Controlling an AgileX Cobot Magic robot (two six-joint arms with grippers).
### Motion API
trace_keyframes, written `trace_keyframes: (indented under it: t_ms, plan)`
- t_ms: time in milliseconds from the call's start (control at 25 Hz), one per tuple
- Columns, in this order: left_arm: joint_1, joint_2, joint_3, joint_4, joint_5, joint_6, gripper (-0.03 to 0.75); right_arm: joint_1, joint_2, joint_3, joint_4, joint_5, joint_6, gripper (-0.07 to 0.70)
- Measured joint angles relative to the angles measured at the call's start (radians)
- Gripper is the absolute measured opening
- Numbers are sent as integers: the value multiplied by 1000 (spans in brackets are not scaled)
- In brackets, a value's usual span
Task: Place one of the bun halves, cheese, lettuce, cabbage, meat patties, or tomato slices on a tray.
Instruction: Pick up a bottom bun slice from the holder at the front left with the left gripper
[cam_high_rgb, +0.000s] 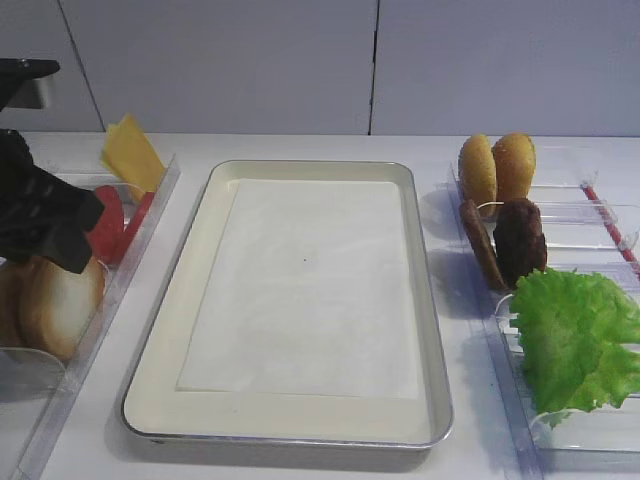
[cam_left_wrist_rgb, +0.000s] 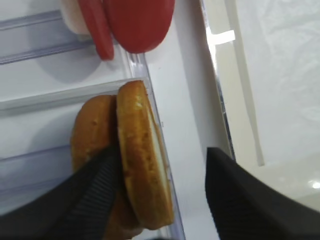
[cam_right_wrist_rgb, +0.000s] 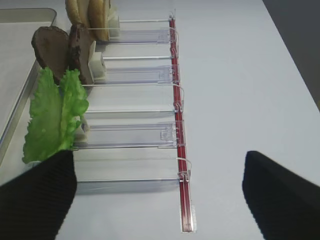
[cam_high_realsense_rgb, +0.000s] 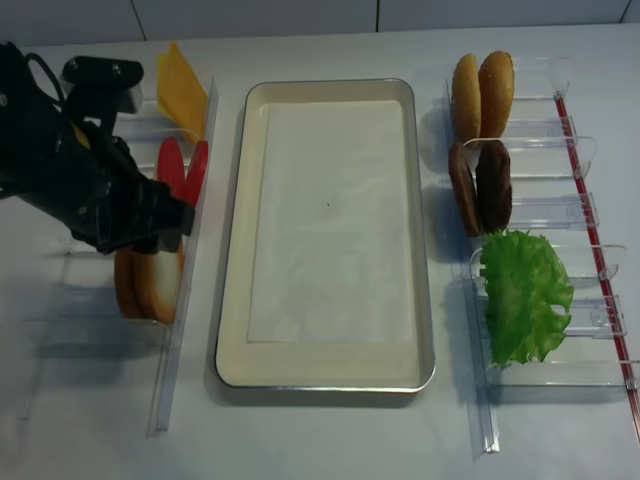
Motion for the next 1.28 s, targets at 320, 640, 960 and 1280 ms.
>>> trace_keyframes:
  t_ms: [320, 640, 960, 1280]
  plan:
    - [-2, 0, 0, 22, 4, -27, 390, 0, 0, 0, 0, 0, 0, 694]
    - [-26, 0, 5, 9, 6, -29, 391, 0, 0, 0, 0, 0, 0, 694]
    - [-52, 0, 26, 62, -3, -70, 390, 0, 0, 0, 0, 0, 0, 694]
    - [-52, 0, 26, 77, -5, -82, 310, 0, 0, 0, 0, 0, 0, 694]
